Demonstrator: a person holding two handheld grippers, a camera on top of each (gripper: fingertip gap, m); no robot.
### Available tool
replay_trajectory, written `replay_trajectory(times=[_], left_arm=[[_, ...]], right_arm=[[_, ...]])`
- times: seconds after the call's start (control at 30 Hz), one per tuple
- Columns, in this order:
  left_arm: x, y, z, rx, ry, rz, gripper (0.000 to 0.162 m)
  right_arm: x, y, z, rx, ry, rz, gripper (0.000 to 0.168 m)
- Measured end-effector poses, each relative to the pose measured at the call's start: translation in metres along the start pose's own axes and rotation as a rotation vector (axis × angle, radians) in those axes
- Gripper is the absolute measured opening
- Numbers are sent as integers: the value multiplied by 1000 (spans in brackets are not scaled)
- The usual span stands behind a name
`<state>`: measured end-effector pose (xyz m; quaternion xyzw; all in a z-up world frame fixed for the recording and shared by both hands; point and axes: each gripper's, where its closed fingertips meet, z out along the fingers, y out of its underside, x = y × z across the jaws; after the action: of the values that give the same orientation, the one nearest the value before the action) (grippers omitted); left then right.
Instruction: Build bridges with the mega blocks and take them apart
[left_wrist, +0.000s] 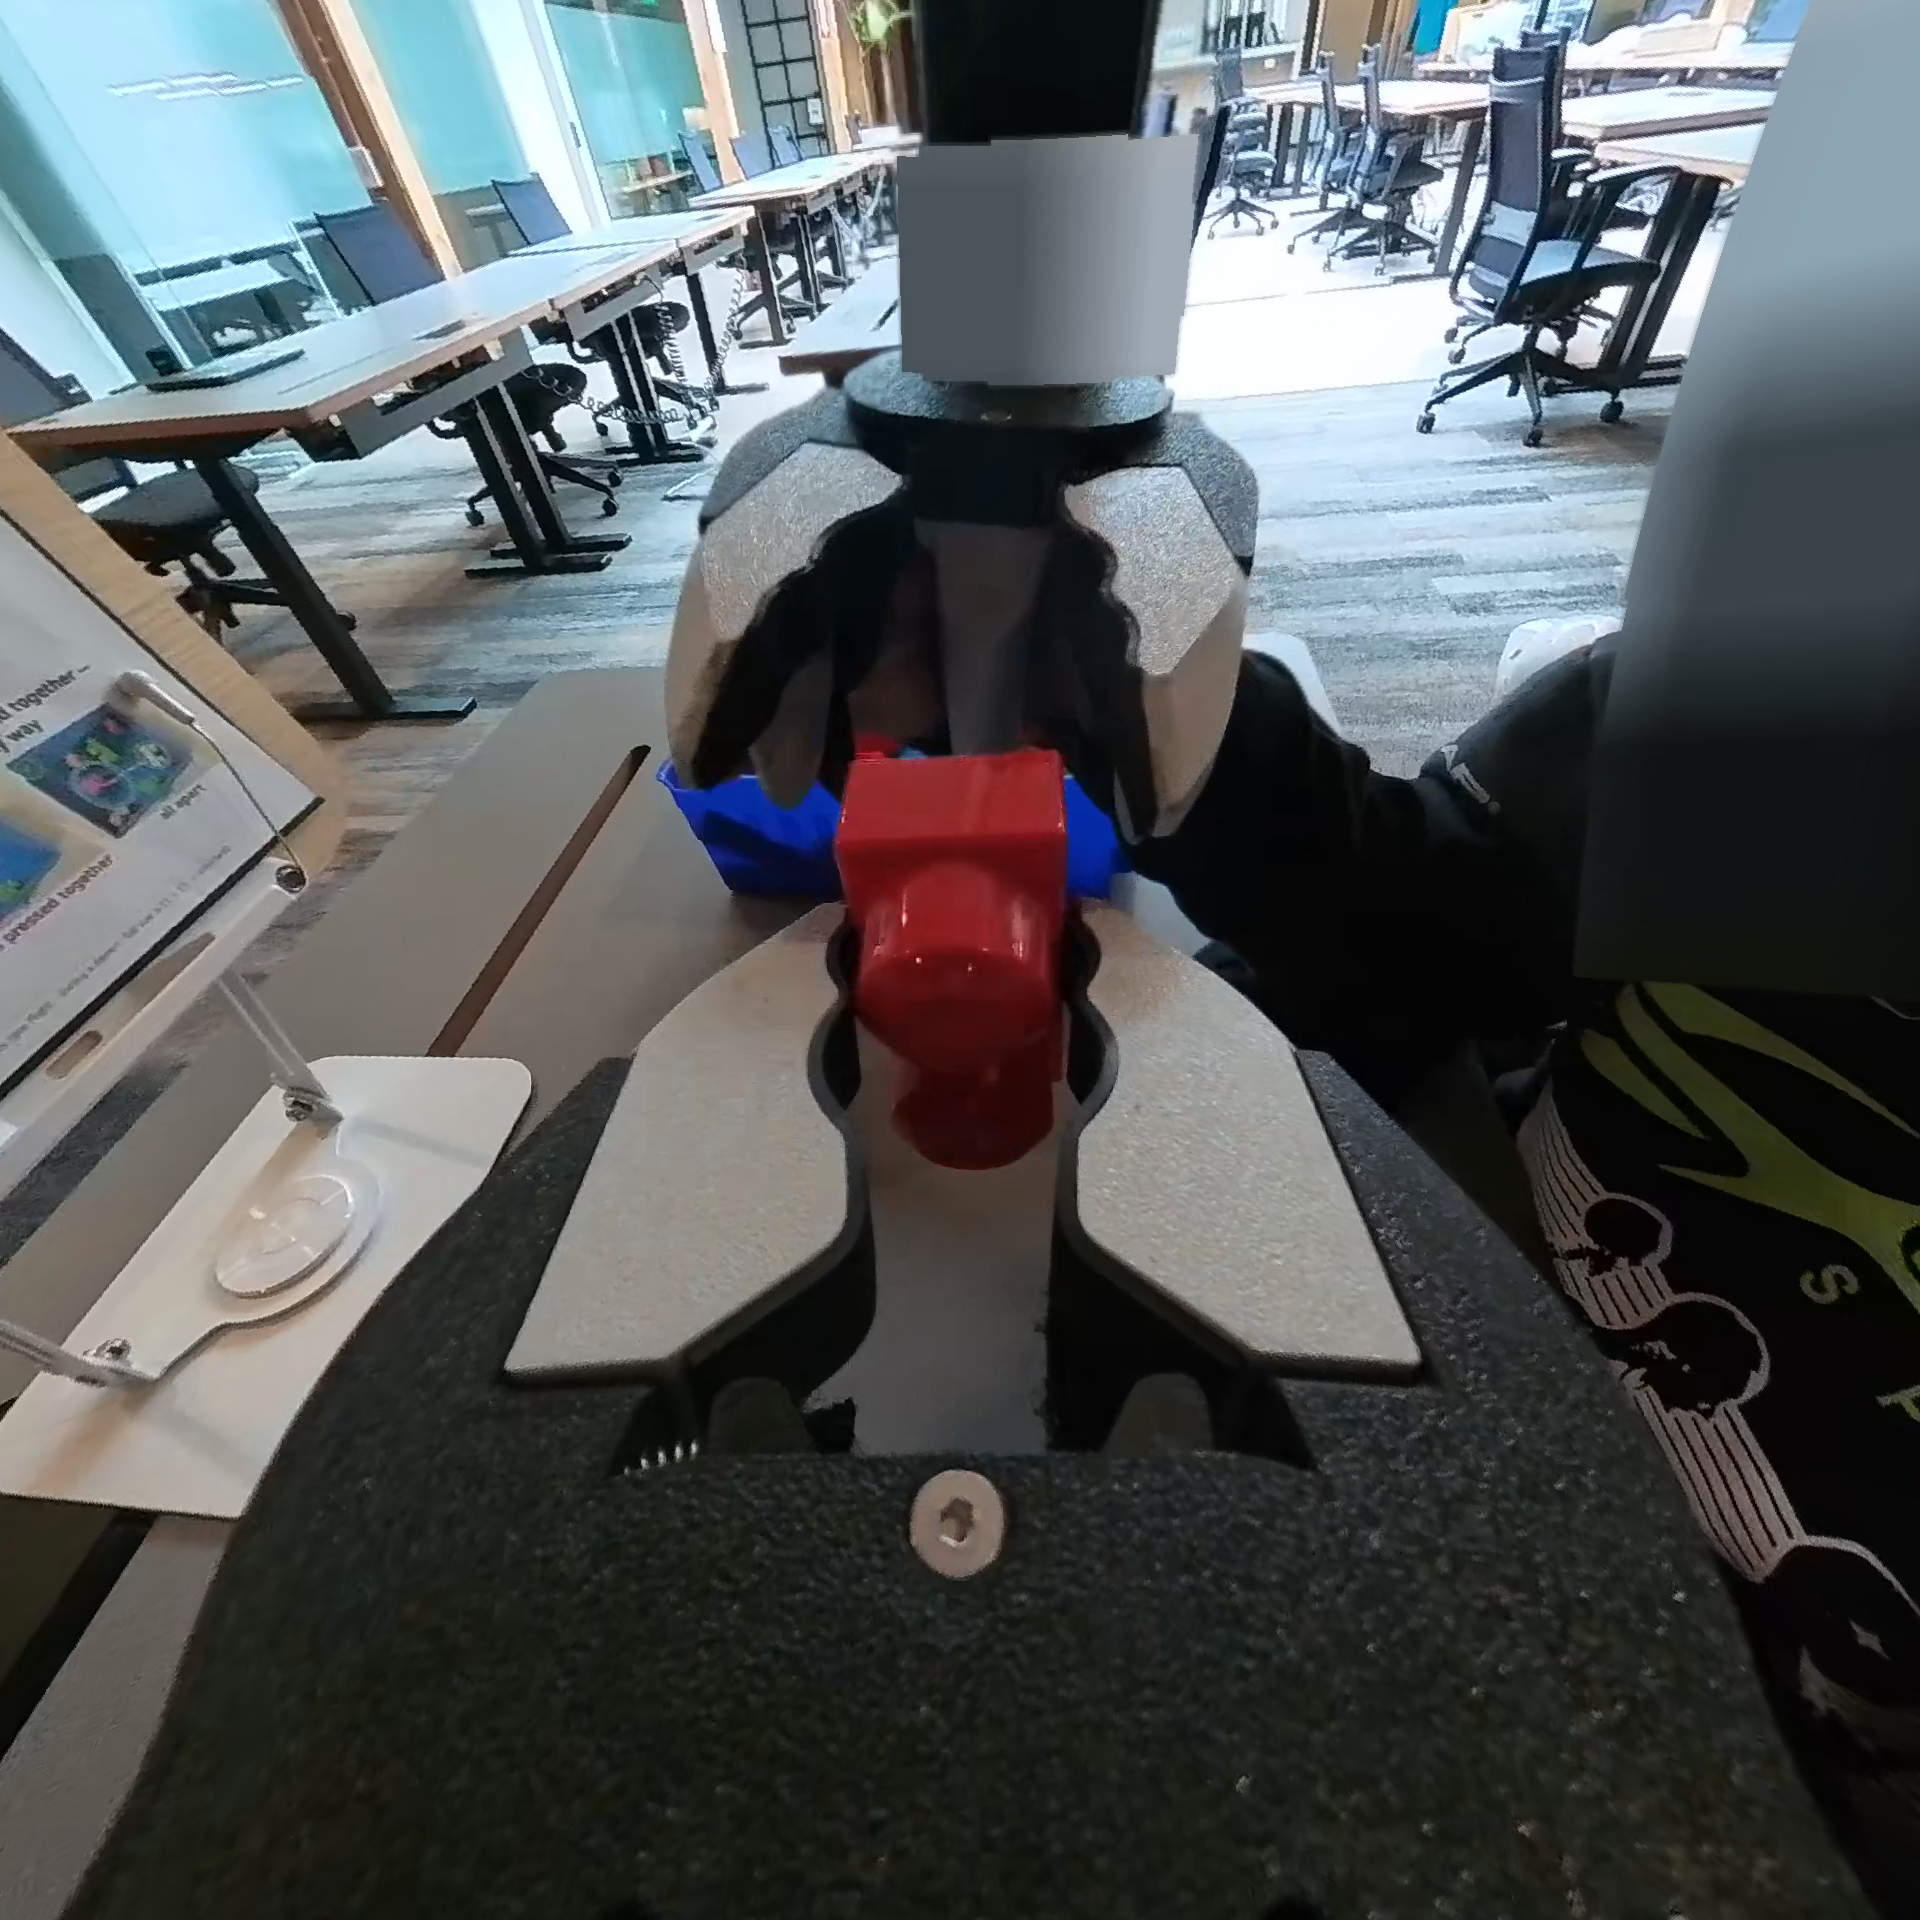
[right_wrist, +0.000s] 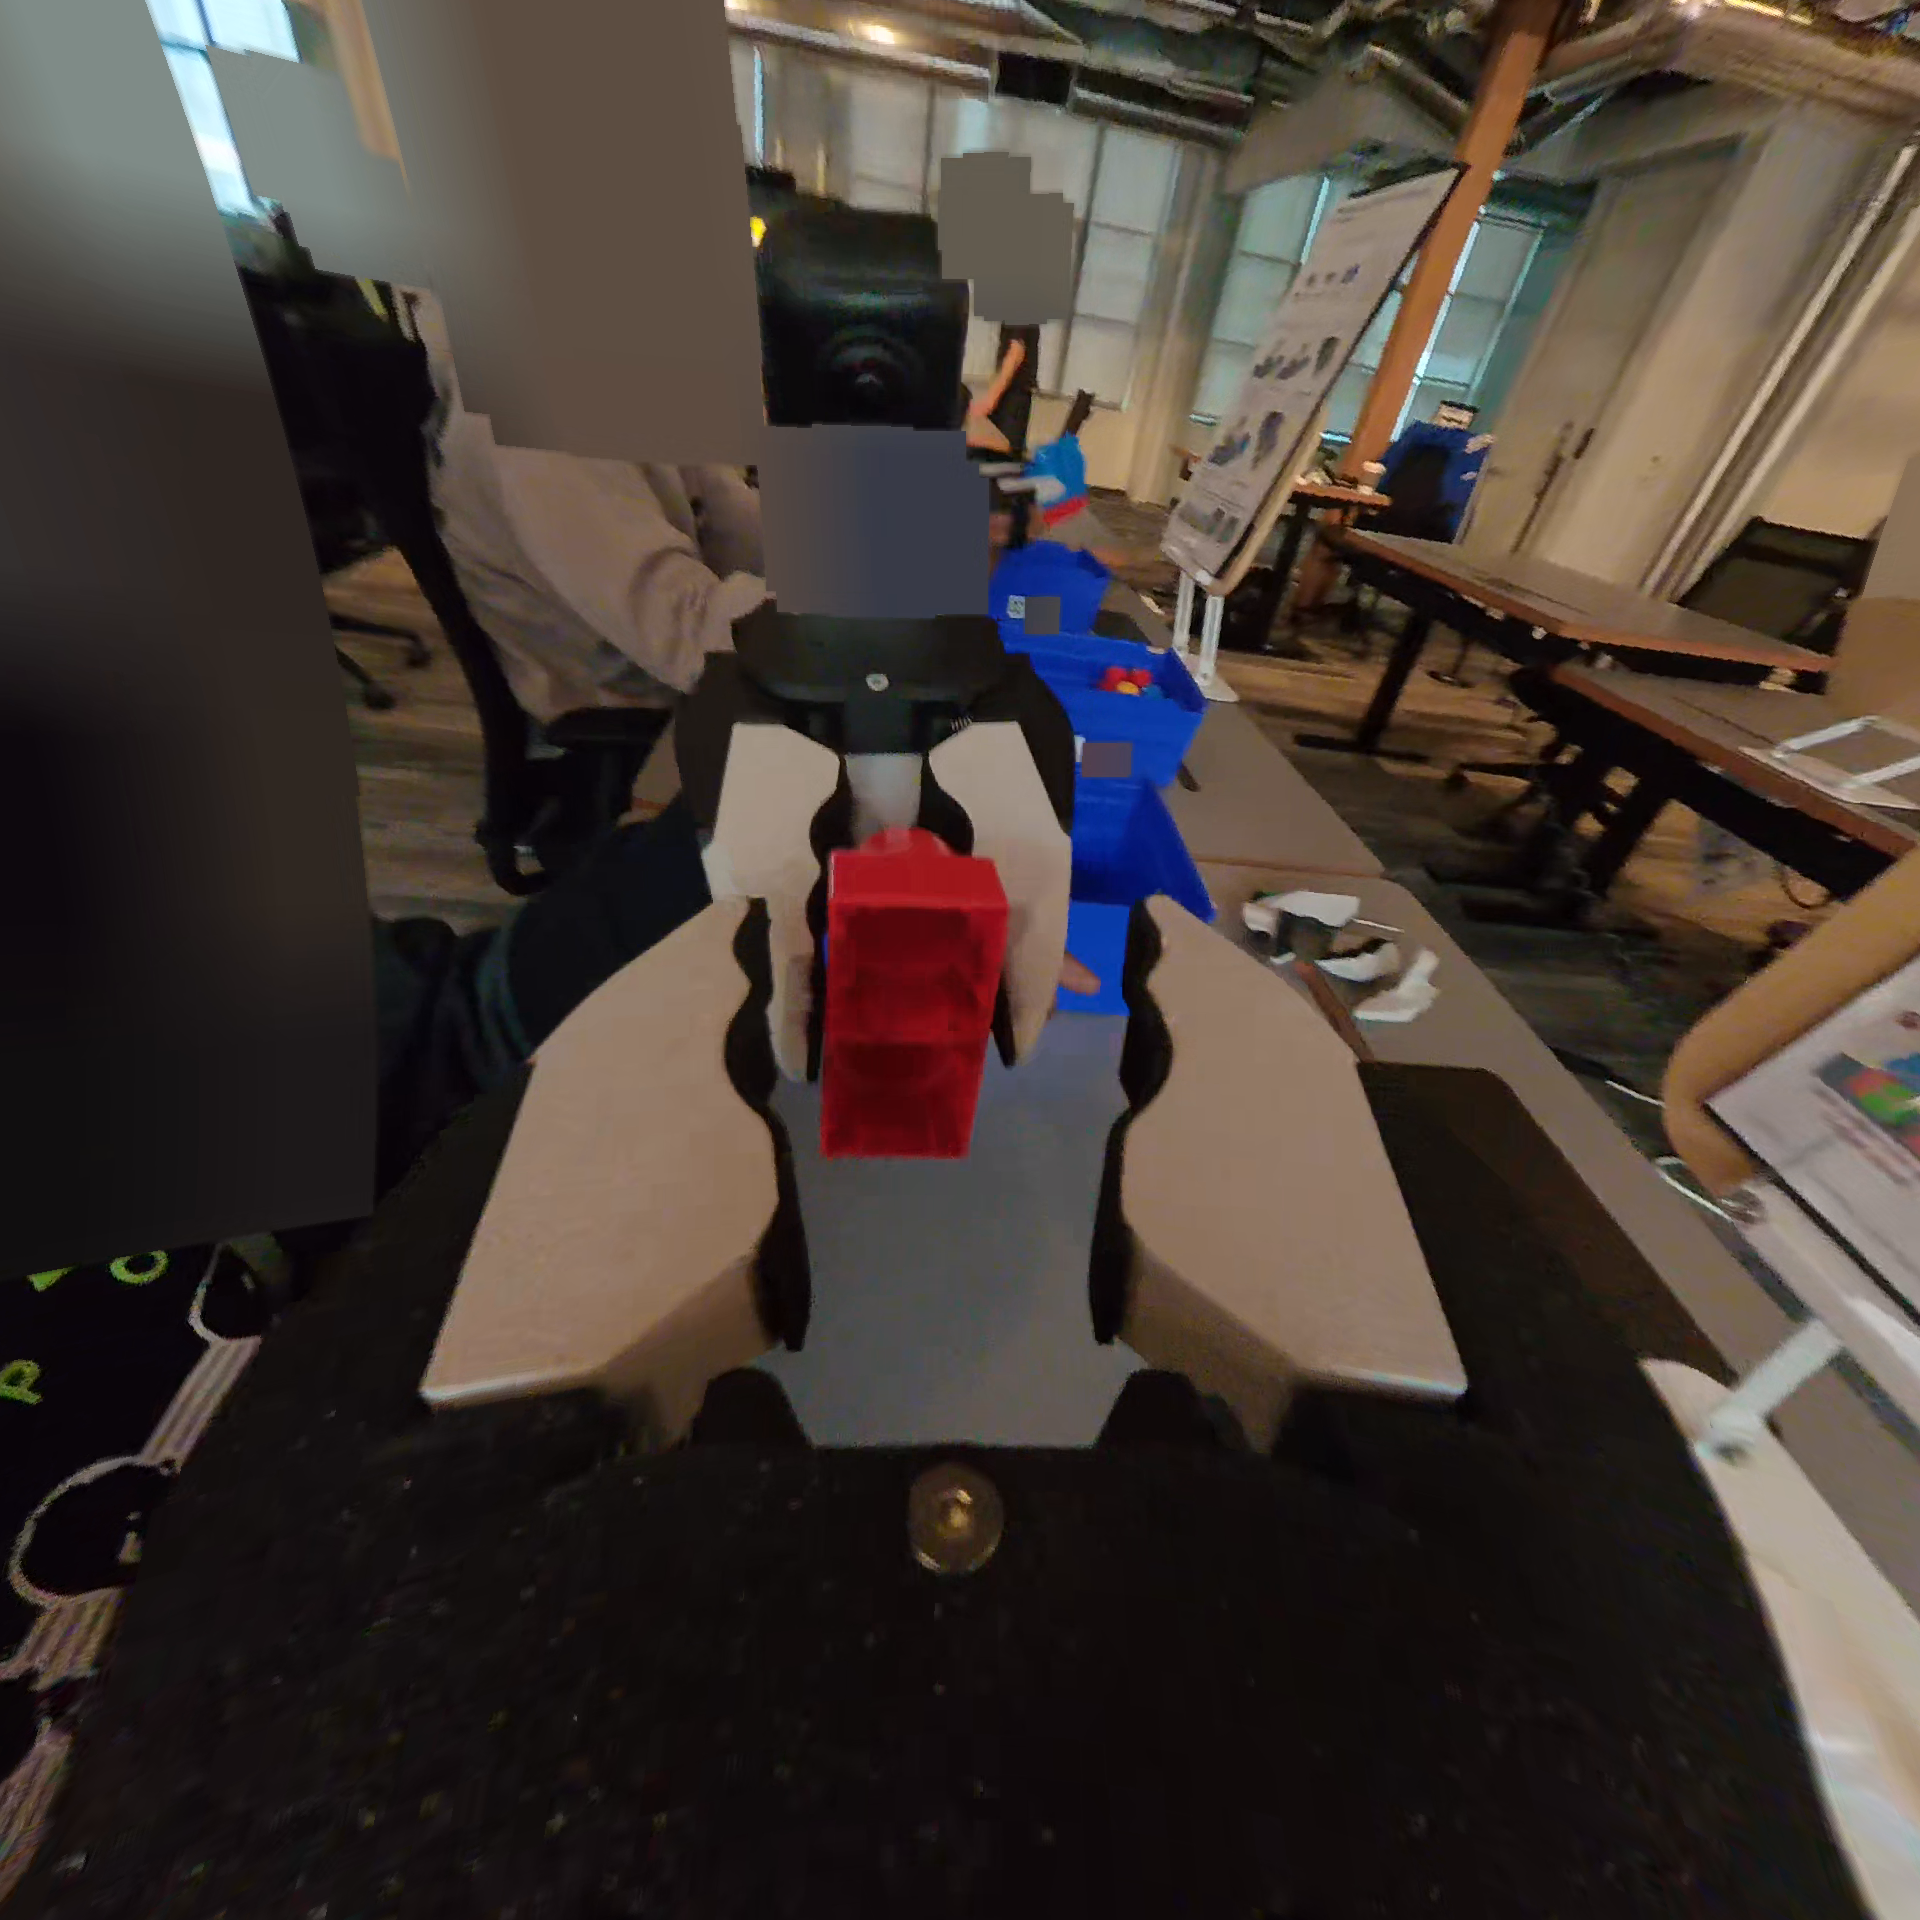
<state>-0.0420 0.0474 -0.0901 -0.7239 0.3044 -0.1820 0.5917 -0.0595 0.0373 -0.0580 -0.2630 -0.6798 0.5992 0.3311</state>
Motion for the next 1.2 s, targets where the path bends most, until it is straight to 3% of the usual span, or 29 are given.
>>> replay_trajectory(times=[0.23, 0.37, 0.63, 0.87, 0.93, 1.1, 1.2], left_arm=[[3, 1, 4, -14, 14, 9, 37], [4, 2, 5, -22, 15, 15, 37], [1, -3, 6, 5, -15, 34, 38], [-18, -15, -9, 96, -101, -10, 66], [-27, -22, -18, 143, -153, -26, 82], [-49, -42, -48, 292, -300, -48, 116], [-68, -43, -72, 317, -443, -54, 116]], right_arm=[[-13, 7, 12, -19, -86, -3, 62], [-11, 8, 14, -19, -70, -10, 37], [-9, 4, 9, -15, -45, -50, 36], [3, -5, -16, 0, 43, -75, 36], [11, -9, -29, 9, 97, -80, 36], [41, -8, -74, -35, 309, -105, 36], [65, -1, -113, -98, 498, -110, 36]])
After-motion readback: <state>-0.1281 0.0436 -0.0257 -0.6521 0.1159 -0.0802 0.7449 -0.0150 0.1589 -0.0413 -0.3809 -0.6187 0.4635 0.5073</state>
